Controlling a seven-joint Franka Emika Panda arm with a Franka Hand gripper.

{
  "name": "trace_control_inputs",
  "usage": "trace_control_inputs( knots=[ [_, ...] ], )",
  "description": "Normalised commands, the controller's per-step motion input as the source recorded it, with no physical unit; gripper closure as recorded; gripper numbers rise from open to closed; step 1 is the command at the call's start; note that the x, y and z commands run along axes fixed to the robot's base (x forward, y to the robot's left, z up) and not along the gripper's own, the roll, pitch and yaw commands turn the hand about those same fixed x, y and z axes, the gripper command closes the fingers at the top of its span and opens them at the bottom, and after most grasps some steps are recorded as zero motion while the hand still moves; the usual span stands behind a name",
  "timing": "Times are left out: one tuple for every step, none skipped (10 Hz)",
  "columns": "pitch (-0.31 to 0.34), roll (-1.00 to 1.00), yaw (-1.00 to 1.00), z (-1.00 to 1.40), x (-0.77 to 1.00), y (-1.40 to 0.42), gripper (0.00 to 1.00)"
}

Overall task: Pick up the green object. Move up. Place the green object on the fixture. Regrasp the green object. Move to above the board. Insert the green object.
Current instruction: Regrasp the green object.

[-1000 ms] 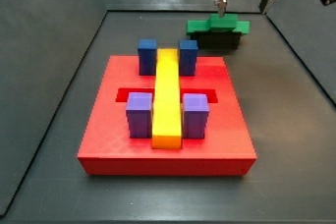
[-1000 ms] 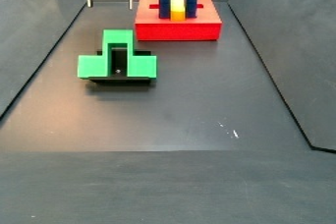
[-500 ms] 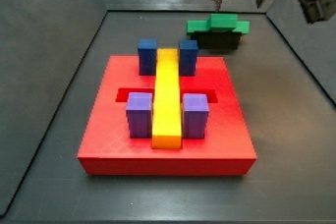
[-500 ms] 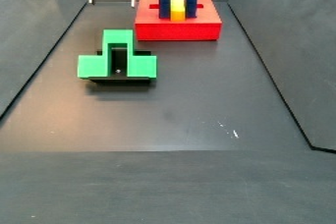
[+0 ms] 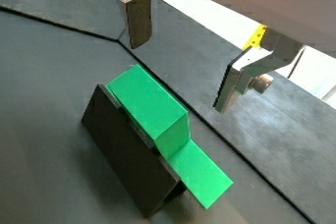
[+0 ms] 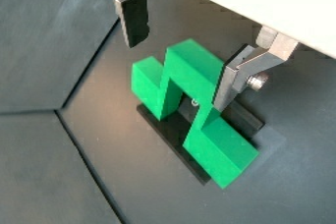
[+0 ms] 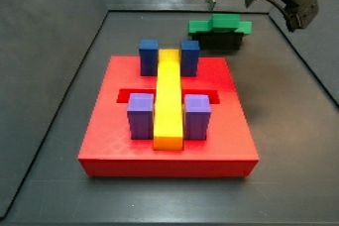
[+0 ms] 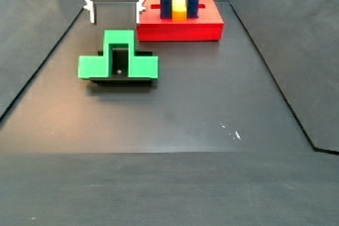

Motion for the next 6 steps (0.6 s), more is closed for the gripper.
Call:
trace_control_inputs(
  knots=[
    [0.000,0.00,0.10,-0.10,0.00,0.00,0.00],
    [0.000,0.11,0.08,-0.23,0.00,0.00,0.00],
    [0.143,0.41,0.11,-0.40,0.00,0.00,0.00],
    [0.143,0.38,0.11,-0.35,0.00,0.00,0.00],
    [0.109,0.19,0.10,-0.22,0.00,0.00,0.00],
    [0.100,0.18,0.07,-0.19,0.07,0.00,0.00]
  ],
)
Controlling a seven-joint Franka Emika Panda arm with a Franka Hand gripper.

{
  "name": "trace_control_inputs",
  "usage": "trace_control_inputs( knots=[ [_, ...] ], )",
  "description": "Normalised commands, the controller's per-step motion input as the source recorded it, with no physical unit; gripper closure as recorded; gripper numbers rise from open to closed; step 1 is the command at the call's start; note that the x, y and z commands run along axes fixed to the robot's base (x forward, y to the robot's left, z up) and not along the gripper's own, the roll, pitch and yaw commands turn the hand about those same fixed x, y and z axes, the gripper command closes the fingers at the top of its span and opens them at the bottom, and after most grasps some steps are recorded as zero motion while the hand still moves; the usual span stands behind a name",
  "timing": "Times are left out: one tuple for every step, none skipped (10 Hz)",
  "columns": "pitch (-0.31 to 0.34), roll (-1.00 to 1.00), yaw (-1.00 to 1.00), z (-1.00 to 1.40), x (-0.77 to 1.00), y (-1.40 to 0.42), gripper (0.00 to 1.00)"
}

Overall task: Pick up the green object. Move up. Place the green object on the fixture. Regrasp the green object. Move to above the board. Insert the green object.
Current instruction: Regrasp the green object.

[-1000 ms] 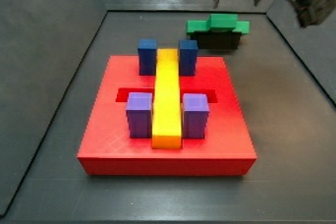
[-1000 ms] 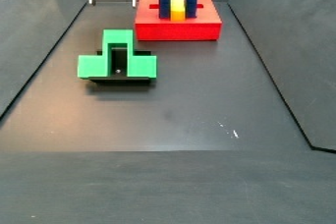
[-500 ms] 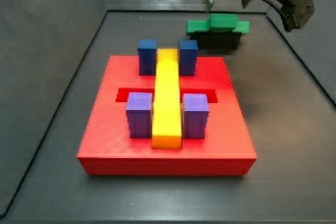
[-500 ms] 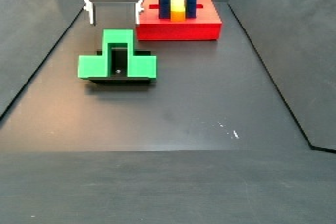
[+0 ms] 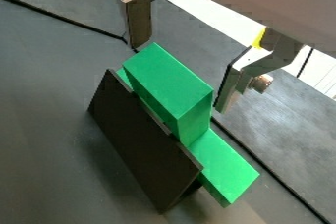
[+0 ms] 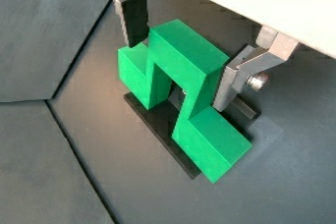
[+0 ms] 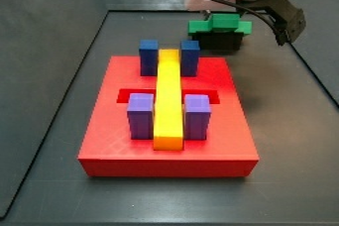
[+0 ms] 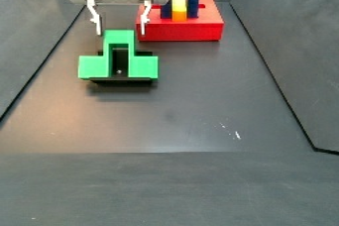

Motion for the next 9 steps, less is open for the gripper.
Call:
trace_control_inputs(
  knots=[
    [0.263,0.53,0.04,-0.27,0.19,-0.06,0.00],
    [0.314,0.62,0.09,-0.32,0.22,-0.04,0.00],
    [0.294,0.58,0.11,-0.34,0.22,-0.05,0.00],
    [0.214,0.44,0.05,-0.27,0.19,-0.08,0.00],
    [0.183,0.41,0.04,-0.22,0.16,-0.10,0.00],
    [0.009,0.08,0.00,0.00,0.11,-0.07,0.00],
    [0.000,0.03,0.00,0.00,0.00,0.00,0.00],
    [0.000,0.01,0.00,0.00,0.00,0.00,0.00],
    [0.000,0.03,0.00,0.00,0.00,0.00,0.00]
  ],
)
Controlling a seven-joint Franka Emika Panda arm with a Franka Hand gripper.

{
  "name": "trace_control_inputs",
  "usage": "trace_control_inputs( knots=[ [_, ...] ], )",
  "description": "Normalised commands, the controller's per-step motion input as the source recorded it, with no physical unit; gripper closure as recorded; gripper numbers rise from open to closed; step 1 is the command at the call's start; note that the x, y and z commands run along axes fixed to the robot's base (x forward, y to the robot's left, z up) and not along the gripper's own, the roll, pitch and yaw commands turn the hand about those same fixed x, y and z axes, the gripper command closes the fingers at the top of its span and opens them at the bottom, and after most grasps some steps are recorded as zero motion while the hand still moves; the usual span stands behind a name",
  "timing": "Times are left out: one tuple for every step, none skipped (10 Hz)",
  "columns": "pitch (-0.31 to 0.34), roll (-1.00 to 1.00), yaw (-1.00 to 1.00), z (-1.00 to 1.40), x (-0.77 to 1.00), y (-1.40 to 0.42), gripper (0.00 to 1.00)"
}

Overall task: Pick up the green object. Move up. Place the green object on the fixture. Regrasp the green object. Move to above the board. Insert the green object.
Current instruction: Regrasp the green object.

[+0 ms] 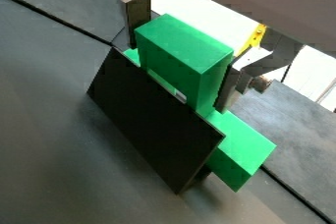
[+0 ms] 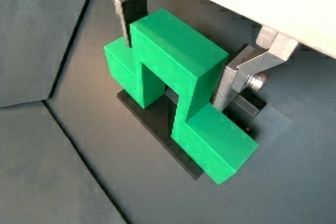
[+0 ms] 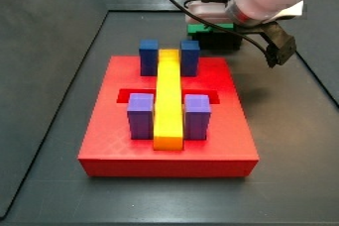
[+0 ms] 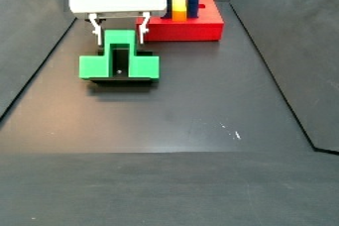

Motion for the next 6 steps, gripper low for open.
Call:
trace_control_inputs(
  knots=[
    [0.000,0.00,0.00,0.00,0.00,0.00,1.00],
    [0.000,0.00,0.00,0.00,0.00,0.00,1.00],
    [0.000,0.00,0.00,0.00,0.00,0.00,1.00],
    [0.000,0.00,0.00,0.00,0.00,0.00,1.00],
    [0.000,0.00,0.00,0.00,0.00,0.00,1.00],
    [0.000,0.00,0.00,0.00,0.00,0.00,1.00]
  ],
)
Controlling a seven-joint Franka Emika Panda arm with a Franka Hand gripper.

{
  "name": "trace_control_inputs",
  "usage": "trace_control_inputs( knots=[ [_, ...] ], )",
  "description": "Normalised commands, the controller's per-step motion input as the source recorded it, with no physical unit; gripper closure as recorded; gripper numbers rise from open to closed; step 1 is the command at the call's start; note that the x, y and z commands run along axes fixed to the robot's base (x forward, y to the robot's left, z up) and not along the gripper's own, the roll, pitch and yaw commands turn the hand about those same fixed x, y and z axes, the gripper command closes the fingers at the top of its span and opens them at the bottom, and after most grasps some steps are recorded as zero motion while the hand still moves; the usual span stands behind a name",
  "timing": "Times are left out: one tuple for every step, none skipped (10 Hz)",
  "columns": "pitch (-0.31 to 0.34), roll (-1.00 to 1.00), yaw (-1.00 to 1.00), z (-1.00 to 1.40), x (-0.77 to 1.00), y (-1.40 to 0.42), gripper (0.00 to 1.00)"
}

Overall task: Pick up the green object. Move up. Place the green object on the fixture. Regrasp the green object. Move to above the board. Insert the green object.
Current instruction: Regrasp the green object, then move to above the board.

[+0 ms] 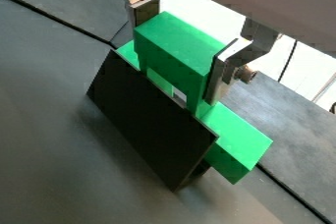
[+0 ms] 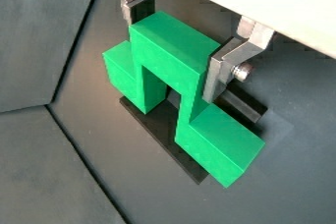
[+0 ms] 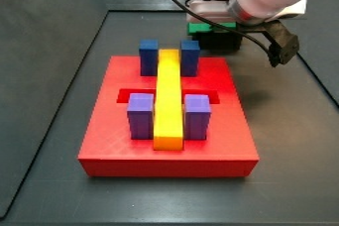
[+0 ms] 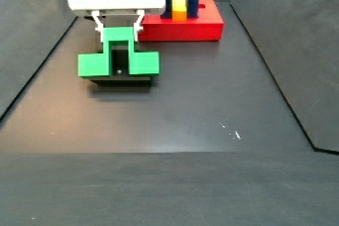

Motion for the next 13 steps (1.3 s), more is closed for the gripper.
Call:
trace_control_inputs(
  knots=[
    [0.000,0.00,0.00,0.00,0.00,0.00,1.00],
    [0.000,0.00,0.00,0.00,0.00,0.00,1.00],
    [0.000,0.00,0.00,0.00,0.00,0.00,1.00],
    [0.000,0.00,0.00,0.00,0.00,0.00,1.00],
    [0.000,0.00,0.00,0.00,0.00,0.00,1.00],
    [0.000,0.00,0.00,0.00,0.00,0.00,1.00],
    [0.000,0.00,0.00,0.00,0.00,0.00,1.00],
    [0.000,0.00,0.00,0.00,0.00,0.00,1.00],
    [0.000,0.00,0.00,0.00,0.00,0.00,1.00],
    [0.000,0.00,0.00,0.00,0.00,0.00,1.00],
    [0.000,0.00,0.00,1.40,0.00,0.00,1.00],
    [-0.007,-0.02,-0.03,1.40,0.00,-0.01,1.00],
    [-0.039,-0.11,-0.05,1.40,-0.02,0.00,1.00]
  ],
)
